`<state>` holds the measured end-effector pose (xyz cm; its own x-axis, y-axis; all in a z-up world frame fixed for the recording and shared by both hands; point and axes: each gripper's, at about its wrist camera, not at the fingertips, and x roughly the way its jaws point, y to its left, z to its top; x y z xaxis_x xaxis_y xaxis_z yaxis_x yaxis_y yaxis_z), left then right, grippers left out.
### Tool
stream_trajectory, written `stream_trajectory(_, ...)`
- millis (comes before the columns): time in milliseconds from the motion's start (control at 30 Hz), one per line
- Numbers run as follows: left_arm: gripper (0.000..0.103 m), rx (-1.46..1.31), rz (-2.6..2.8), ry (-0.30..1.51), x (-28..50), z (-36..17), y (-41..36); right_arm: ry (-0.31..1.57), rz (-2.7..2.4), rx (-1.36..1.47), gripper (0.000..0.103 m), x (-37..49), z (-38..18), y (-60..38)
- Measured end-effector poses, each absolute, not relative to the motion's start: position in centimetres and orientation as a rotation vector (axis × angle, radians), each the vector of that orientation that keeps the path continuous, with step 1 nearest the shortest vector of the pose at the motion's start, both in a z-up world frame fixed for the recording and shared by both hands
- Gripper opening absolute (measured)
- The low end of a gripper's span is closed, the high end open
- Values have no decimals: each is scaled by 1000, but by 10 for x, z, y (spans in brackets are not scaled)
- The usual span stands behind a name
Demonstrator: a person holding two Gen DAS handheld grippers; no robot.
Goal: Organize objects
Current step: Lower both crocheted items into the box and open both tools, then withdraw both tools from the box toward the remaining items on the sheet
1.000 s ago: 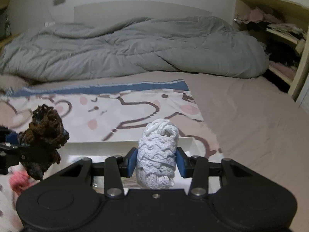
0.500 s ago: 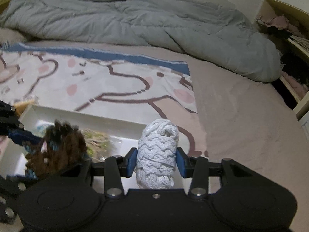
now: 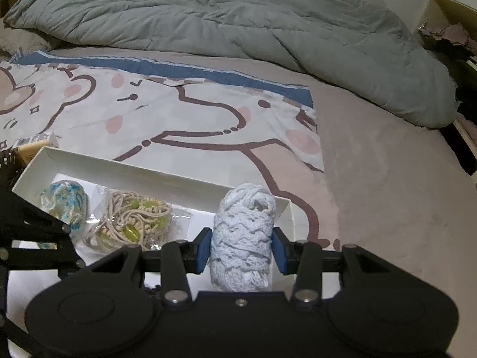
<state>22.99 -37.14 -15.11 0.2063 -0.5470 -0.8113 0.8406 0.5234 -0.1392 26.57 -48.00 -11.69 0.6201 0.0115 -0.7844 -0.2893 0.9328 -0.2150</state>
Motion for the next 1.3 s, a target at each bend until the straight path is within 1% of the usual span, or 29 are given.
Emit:
stream_trajectory(67, 49, 364, -988, 932, 233, -153, -374, 897, 172, -342, 44, 268, -120, -482)
stream_trajectory(133, 52, 348, -969, 916, 238, -154, -376, 886, 152, -338, 50, 271, -121, -485)
stream_trajectory(167, 54, 338, -964, 915, 242, -156, -378, 878, 132, -332, 63, 272, -121, -486)
stream_trajectory(200, 60, 332, -958, 918, 243, -158, -379, 865, 108, -318, 69, 272, -120, -488)
stream_trajectory(233, 63, 330, -951, 921, 245, -159, -380, 856, 104, -303, 69, 271, -119, -490)
stream_trajectory(367, 65, 311, -940, 929, 245, -162, -377, 859, 119, -255, 68, 271, -119, -496)
stream_trajectory(433, 70, 313, -936, 927, 245, -160, -377, 857, 118, -252, 68, 269, -119, -496)
stream_trajectory(533, 71, 325, -943, 916, 240, -157, -376, 851, 103, -226, 68, 266, -117, -499)
stream_trajectory(567, 71, 329, -942, 915, 238, -156, -375, 846, 100, -210, 68, 265, -116, -500)
stream_trajectory(600, 68, 331, -943, 918, 237, -155, -374, 842, 96, -192, 68, 263, -114, -502)
stream_trajectory(633, 59, 332, -939, 923, 236, -154, -373, 836, 93, -175, 68, 261, -112, -504)
stream_trajectory(667, 53, 328, -938, 930, 236, -154, -371, 830, 88, -161, 68, 259, -111, -506)
stream_trajectory(700, 45, 317, -937, 941, 236, -154, -370, 824, 81, -144, 68, 256, -109, -508)
stream_trajectory(733, 40, 303, -934, 950, 237, -154, -369, 819, 76, -130, 68, 254, -107, -511)
stream_trajectory(800, 34, 290, -925, 949, 239, -154, -369, 806, 69, -100, 68, 249, -104, -515)
stream_trajectory(833, 27, 288, -911, 941, 240, -154, -371, 802, 65, -87, 68, 246, -104, -517)
stream_trajectory(867, 26, 283, -898, 933, 241, -154, -373, 802, 65, -78, 68, 245, -103, -518)
stream_trajectory(1000, 26, 251, -878, 933, 247, -157, -380, 804, 66, -51, 66, 239, -105, -521)
stream_trajectory(1067, 28, 255, -868, 928, 244, -155, -382, 807, 68, -45, 66, 235, -106, -521)
stream_trajectory(1100, 30, 249, -869, 930, 243, -154, -380, 807, 68, -40, 66, 233, -106, -522)
stream_trajectory(1133, 34, 244, -864, 936, 242, -153, -379, 807, 67, -33, 66, 232, -107, -523)
stream_trajectory(1300, 41, 226, -843, 942, 238, -144, -371, 802, 60, 5, 66, 223, -103, -525)
